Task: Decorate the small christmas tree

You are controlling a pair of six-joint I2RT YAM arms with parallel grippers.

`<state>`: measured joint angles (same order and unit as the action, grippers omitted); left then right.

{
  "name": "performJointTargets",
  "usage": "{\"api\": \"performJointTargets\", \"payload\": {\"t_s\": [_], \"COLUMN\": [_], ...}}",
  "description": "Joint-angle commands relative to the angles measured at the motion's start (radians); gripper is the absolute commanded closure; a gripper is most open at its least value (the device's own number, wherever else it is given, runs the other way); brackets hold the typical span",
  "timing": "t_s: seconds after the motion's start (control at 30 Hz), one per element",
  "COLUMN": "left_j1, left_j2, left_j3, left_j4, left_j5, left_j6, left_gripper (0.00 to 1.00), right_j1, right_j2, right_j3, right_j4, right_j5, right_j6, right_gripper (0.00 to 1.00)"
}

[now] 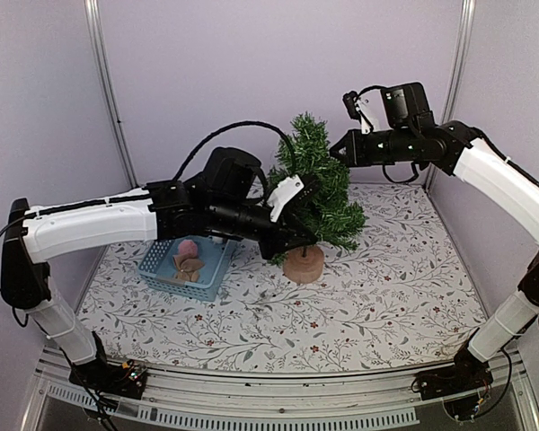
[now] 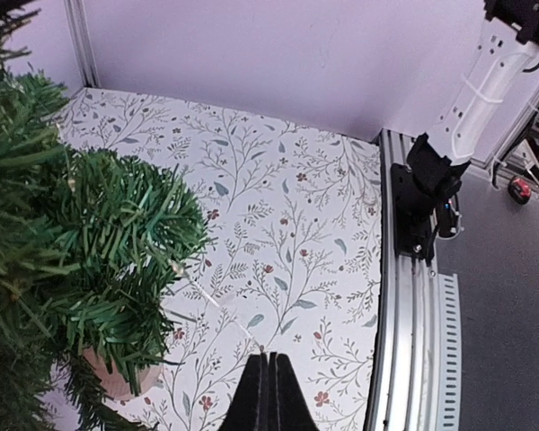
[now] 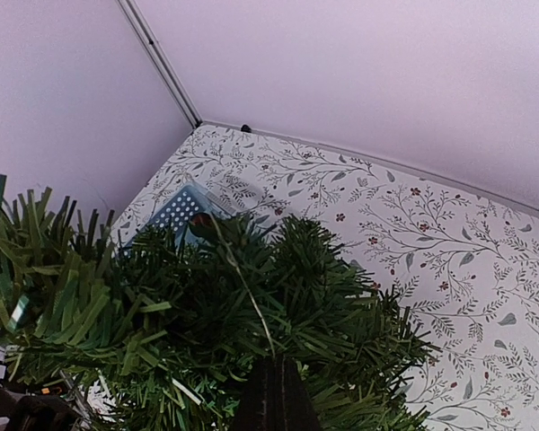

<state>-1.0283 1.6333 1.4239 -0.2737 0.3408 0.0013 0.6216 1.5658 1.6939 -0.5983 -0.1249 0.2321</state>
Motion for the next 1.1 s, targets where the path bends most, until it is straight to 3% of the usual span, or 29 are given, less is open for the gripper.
{"api": "performJointTargets", "payload": {"t_s": [0.0,0.2,0.37,0.5,0.73,0.93,1.07], "left_j1": [-0.017,-0.016,-0.014,-0.001,0.011,0.039,0.068], "left_j2": [-0.003,-0.077,-0.165,-0.285,-0.535,-0.534,-0.545], "left_j3": [-0.018,-0.127,-0.24,-0.373,-0.636,-0.723,-0.809], "left_j4": [-0.049,-0.025,0.031,0.125,0.211,0.195,0.343], "left_j5": [-0.057,-0.149,-0.187,-0.238,-0.329,-0.456,-0.406], "left_j6": [0.012,-0.019,-0.072,-0.124,-0.157,-0.268,-0.323], "left_gripper": [1.0,0.98,0.65,0.51,0.41,0.45,0.46], "right_j1": [-0.003,-0.004,-0.003,-0.004,-0.003,-0.003,-0.003], "right_j2": [-0.029,-0.023,-0.018,-0.016,-0.018,-0.023,-0.021], "right_j3": [-0.015,-0.023,-0.023,-0.023,-0.023,-0.025,-0.026], "right_j4": [0.009,0.018,0.028,0.033,0.032,0.032,0.033], "right_j5": [0.021,0.016,-0.001,-0.009,-0.01,-0.011,-0.01], "right_j6": [-0.006,-0.011,-0.012,-0.017,-0.02,-0.021,-0.019], "right_gripper": [1.0,1.0,1.0,1.0,1.0,1.0,1.0]}}
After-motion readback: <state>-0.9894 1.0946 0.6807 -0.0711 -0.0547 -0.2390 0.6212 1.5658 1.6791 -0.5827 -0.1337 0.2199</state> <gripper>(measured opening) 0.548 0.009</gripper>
